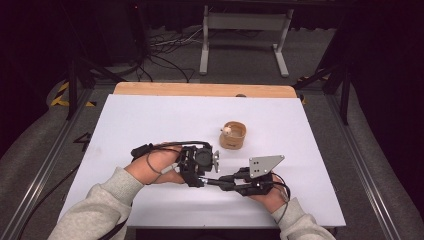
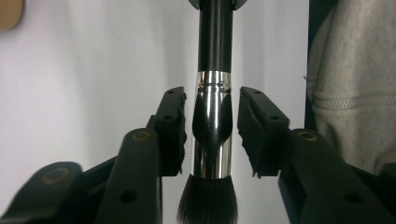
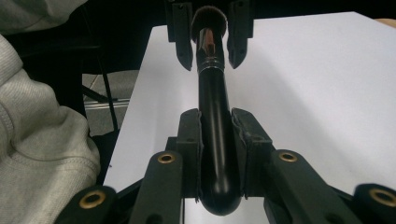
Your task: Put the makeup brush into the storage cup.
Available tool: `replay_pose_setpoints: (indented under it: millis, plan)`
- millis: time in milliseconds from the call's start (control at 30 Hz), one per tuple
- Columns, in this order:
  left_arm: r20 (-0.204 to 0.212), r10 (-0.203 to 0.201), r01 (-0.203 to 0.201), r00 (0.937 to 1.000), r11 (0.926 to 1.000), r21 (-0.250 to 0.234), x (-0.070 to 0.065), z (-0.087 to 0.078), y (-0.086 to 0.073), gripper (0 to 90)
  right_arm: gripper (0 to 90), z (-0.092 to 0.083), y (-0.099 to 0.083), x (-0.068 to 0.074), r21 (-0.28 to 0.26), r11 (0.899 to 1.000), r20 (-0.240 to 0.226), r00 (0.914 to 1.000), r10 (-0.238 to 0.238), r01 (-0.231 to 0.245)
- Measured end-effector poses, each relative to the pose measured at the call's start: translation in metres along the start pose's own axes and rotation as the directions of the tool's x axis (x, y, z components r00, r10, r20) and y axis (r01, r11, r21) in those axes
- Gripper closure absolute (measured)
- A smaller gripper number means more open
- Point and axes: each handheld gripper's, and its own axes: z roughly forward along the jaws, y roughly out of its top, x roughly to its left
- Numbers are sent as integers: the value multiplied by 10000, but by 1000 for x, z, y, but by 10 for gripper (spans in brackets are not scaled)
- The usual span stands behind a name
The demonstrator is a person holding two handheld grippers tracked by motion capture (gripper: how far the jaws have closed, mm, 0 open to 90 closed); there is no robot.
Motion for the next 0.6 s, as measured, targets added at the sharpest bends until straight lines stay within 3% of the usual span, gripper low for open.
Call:
replay_pose_setpoints:
  millis: [100, 233, 400, 600]
  plan:
    - [-92, -177, 172, 9998, 9986, -499, 1, -5, -5, 560, 747, -3, 1, 0, -118, 9999, 103, 9999, 0, 1]
    - [-199, -289, 260, 9994, 9906, -1345, 2, -9, -14, 440, 747, -6, 1, 0, -212, 9998, 140, 9999, -16, 19]
    - [-96, -525, 487, 9986, 9699, -2386, 5, -6, -33, 343, 747, -8, 2, 1, -310, 9995, 218, 9998, 14, -7]
    - [-111, -821, 730, 9966, 9336, -3507, 2, -1, -50, 335, 746, -9, 2, 1, -390, 9992, 253, 9997, 10, 0]
